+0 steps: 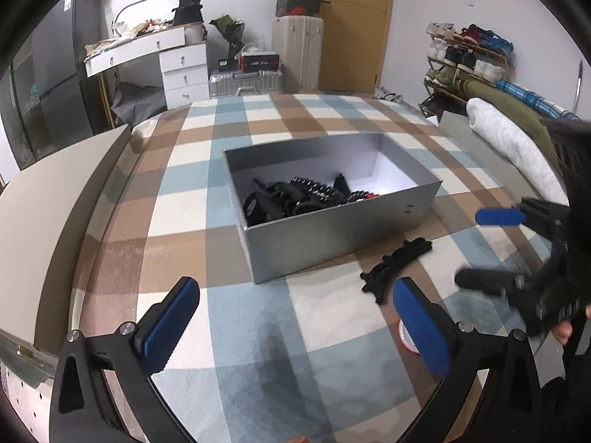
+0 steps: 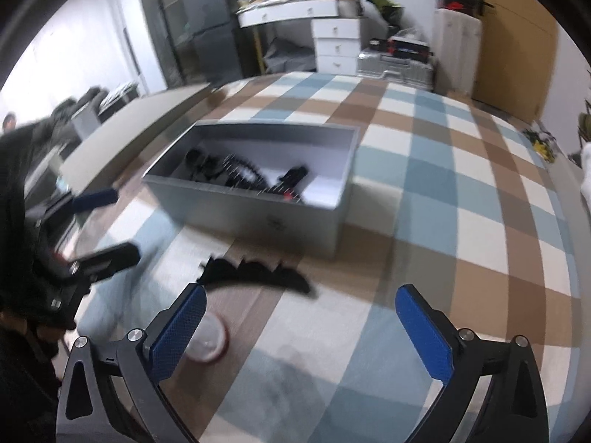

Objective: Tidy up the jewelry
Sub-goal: 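Move the left tool to the black comb clip while the right tool approaches the white badge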

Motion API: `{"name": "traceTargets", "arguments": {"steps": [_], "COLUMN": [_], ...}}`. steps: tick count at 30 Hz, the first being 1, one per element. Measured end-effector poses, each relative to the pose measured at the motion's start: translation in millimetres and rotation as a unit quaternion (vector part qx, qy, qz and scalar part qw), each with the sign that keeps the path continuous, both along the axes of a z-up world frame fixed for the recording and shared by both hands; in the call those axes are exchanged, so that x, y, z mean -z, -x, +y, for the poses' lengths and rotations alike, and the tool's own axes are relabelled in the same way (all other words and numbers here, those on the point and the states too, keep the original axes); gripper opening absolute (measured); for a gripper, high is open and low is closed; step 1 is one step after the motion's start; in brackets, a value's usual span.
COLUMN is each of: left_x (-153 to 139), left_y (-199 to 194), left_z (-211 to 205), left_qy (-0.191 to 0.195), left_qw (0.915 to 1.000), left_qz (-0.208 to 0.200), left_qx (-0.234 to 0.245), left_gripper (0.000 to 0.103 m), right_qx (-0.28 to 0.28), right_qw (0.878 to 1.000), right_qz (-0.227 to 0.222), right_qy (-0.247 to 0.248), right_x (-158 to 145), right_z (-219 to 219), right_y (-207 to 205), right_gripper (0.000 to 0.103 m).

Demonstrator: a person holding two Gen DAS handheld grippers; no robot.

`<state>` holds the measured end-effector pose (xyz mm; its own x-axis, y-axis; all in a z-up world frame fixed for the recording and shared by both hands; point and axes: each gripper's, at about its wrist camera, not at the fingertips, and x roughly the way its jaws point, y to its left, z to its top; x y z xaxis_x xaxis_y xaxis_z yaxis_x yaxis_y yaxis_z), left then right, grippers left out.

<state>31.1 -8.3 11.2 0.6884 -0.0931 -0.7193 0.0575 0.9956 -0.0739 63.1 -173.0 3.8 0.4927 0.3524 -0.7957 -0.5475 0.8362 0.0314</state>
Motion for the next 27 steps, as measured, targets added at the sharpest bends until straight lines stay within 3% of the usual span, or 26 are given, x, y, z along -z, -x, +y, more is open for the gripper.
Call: {"name": "traceTargets", "arguments": {"steps": [10, 16, 27], "left_x": [2, 4, 9], "left_y": [1, 2, 0], "left_z": [4, 4, 1], "left_qy": [0.003, 0.003, 0.003], "left_qw": [1.0, 1.0, 0.9999], "left_qz": [0.002, 0.005, 0.016], "left_qx": [-0.005, -0.007, -0.006], "left_gripper": [0.102, 0.102, 0.102], "right_qx": [-0.07, -0.077, 0.03], "right_qw": [0.996, 0.992, 0.995], "right_qz": [0.018, 0.013, 0.024], "right_qy": [0.06, 0.1, 0.088], "right_x": [29, 41, 37], "right_z": [39, 50, 1], "right_y": [24, 30, -7], "right_gripper": [0.103, 0.103, 0.103]}}
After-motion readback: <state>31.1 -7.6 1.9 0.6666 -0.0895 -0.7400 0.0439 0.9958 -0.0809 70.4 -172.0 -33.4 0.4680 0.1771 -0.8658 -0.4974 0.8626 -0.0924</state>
